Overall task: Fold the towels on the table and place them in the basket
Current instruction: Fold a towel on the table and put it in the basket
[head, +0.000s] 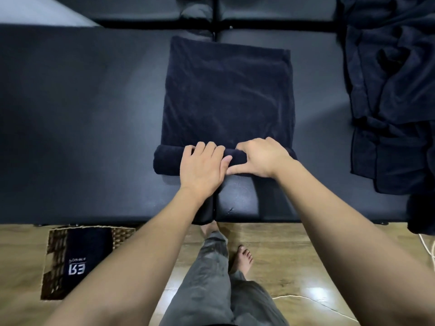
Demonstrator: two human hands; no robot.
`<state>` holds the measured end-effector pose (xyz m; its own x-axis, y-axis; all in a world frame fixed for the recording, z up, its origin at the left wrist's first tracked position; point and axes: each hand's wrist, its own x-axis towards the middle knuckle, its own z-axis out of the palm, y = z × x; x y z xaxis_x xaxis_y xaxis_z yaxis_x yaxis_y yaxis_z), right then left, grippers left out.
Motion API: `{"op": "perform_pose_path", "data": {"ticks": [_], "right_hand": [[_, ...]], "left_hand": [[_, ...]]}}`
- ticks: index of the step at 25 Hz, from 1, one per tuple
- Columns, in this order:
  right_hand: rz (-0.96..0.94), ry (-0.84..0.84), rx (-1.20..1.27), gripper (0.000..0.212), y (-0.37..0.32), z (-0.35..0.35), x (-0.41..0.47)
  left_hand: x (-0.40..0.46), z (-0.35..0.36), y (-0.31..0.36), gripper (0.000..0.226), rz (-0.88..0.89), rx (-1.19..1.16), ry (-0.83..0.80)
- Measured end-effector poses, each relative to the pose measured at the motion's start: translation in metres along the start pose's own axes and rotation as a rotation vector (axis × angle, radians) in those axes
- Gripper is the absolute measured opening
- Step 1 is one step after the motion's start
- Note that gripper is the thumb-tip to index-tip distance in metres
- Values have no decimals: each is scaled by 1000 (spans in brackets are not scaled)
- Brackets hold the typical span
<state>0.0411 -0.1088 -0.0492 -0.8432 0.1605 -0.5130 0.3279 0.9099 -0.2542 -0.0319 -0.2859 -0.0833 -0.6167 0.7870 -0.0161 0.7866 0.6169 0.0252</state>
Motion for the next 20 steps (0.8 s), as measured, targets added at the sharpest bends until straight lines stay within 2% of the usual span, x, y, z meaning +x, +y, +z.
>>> {"op": "perform_pose_path", "data": {"ticks": [2,5,7,10,12,13,15,17,20], "right_hand": [[0,245,-102,68,0,21,-12],[214,587,-233,54,-10,45,-25],[331,636,-216,48,-25,54,-23],[352,666,-224,45,-39,60,-15],[328,717,-232,45,-35,57,-11],[315,732,-236,46,-33,54,-7],[295,685,-238,50,-28,42,3],[293,559,-259,53,-27,27,14],[307,272,-199,51,-24,8,28]], "left_hand": [[19,-6,-4,52,12,23,-57],[44,-18,-2,59,22,52,-190],[57,-21,-2,58,21,26,-301],[67,-24,-2,57,-96,-102,-472],[66,-24,-1,58,-138,-122,-512],[62,-22,-1,59,-143,-132,-475],[45,-21,-2,55,-120,-141,-285],[19,-15,-4,43,-51,-120,-78],[-12,4,-5,45,1,-46,-8]]}}
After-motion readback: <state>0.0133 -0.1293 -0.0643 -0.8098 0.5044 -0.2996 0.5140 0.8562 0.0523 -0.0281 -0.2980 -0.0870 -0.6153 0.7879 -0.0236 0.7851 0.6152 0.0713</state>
